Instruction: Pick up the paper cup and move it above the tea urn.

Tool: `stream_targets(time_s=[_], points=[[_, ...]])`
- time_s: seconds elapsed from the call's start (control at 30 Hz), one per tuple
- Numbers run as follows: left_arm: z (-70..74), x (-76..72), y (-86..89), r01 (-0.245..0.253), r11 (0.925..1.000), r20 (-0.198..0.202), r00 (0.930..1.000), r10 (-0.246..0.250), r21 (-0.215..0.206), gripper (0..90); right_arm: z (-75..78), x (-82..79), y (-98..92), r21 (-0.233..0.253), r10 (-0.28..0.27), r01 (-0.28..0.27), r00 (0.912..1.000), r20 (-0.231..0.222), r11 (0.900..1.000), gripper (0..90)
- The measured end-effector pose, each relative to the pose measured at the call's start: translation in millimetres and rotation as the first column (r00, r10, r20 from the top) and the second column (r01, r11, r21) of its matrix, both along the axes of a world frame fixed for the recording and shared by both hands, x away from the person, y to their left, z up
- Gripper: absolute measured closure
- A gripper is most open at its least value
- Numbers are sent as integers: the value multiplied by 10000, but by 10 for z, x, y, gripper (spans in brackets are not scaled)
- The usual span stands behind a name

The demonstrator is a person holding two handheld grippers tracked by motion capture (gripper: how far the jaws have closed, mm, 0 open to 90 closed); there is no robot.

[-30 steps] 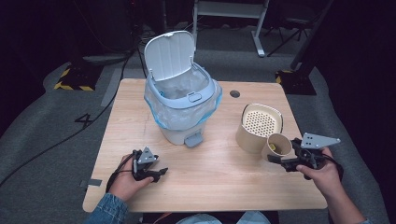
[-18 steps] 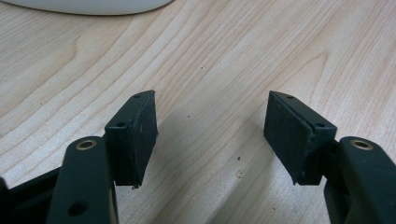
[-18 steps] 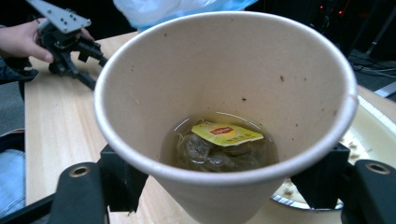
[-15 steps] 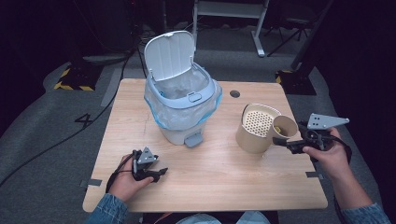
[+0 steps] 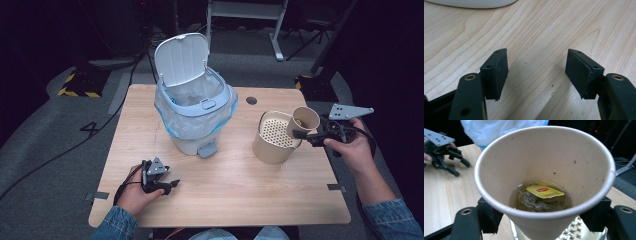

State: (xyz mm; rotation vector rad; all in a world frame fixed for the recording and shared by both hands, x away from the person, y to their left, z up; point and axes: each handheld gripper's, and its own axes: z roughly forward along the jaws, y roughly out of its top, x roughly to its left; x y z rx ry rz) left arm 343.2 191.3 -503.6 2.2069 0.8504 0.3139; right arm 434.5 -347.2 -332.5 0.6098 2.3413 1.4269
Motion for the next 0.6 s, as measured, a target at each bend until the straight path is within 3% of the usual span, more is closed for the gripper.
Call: stream_targets(time_s=[0.33,0.6], points=[[-1,7,0,19,10000,-19,10000,-19,-17,352,17,263,-48,-77,-352,353,9993,87,9993,296],[2,9,0,27,10000,10,10000,-27,58,352,24,485,-64,-434,-622,636,9975,336,9970,296]])
